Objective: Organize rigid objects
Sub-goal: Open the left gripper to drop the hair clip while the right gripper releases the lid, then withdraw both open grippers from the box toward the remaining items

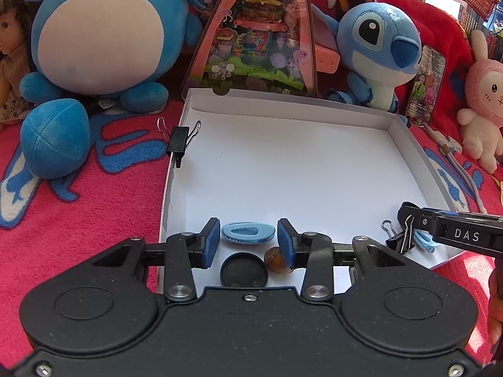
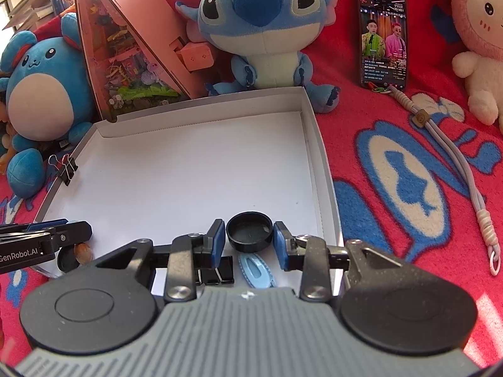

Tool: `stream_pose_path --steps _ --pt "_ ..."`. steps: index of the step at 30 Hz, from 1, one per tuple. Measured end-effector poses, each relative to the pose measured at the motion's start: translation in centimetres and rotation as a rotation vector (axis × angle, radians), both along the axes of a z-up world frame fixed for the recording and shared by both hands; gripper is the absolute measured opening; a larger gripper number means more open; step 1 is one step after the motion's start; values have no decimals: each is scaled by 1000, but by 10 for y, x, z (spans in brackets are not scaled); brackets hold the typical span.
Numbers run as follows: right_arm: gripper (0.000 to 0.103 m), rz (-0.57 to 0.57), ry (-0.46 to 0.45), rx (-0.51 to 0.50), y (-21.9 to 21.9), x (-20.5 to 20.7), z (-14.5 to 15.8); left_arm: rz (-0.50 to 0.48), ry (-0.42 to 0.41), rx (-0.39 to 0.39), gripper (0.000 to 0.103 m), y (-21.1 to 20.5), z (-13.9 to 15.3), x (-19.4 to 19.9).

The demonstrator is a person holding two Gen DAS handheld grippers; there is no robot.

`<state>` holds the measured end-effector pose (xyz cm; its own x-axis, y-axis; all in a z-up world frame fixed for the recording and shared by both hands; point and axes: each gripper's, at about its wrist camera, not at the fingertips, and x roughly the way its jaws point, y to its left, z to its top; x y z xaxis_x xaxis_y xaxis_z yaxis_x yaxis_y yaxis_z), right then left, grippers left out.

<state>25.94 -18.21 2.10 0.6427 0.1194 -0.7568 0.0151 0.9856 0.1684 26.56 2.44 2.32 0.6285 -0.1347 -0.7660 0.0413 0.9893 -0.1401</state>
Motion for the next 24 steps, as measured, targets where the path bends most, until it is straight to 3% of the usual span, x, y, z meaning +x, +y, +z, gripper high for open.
stream_pose_path --steps 5,13,24 --pt "58 14 -25 -18 -1 -8 6 -14 -40 -2 52 0 10 -12" --pt "71 49 -105 -38 -3 -35 21 -68 -113 -17 70 1 32 -47" --pt "81 130 -202 -60 5 -91 29 -134 -163 -21 75 -2 39 -103"
